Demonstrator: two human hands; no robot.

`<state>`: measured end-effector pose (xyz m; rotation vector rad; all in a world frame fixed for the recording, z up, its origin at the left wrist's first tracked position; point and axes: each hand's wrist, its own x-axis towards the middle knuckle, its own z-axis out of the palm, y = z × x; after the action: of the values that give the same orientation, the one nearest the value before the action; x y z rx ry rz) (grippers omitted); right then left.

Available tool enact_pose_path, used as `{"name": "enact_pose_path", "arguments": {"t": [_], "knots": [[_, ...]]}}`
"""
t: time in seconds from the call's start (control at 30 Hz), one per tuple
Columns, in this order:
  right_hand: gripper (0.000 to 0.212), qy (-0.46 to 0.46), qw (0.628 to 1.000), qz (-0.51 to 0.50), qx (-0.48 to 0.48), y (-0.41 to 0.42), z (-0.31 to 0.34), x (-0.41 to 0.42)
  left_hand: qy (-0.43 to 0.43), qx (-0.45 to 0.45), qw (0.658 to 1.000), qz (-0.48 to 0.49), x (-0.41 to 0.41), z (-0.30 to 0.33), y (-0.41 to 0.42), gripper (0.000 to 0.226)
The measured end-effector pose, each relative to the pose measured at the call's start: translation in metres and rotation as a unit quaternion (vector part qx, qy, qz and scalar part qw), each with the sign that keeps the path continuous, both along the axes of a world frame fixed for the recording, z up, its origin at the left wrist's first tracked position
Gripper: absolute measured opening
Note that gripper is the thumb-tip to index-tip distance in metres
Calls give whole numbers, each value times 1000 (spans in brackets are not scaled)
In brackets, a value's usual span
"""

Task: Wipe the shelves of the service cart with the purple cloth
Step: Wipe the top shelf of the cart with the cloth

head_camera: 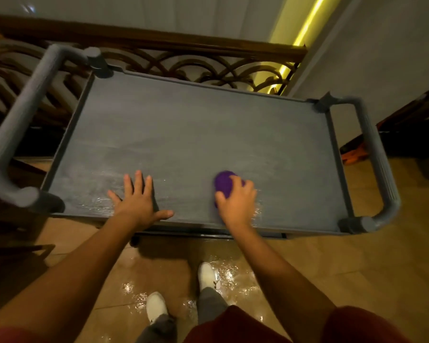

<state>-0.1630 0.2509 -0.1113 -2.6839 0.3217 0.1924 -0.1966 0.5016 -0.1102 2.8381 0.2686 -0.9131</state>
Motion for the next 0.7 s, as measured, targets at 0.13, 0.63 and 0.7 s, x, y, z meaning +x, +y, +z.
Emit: {"name": "enact_pose_path", "arguments": {"t": [0.13, 0.63, 0.7], "knots": [[59, -15, 988, 151, 11, 126, 7, 8, -22, -15, 999, 20, -5, -11, 1, 131], [57, 8, 978, -85, -191, -222, 22, 55, -7, -48, 995, -86, 83, 39, -88, 119], [59, -8, 992, -82, -98, -206, 19, 47, 9, -75, 992, -104, 101, 34, -119, 127]]}}
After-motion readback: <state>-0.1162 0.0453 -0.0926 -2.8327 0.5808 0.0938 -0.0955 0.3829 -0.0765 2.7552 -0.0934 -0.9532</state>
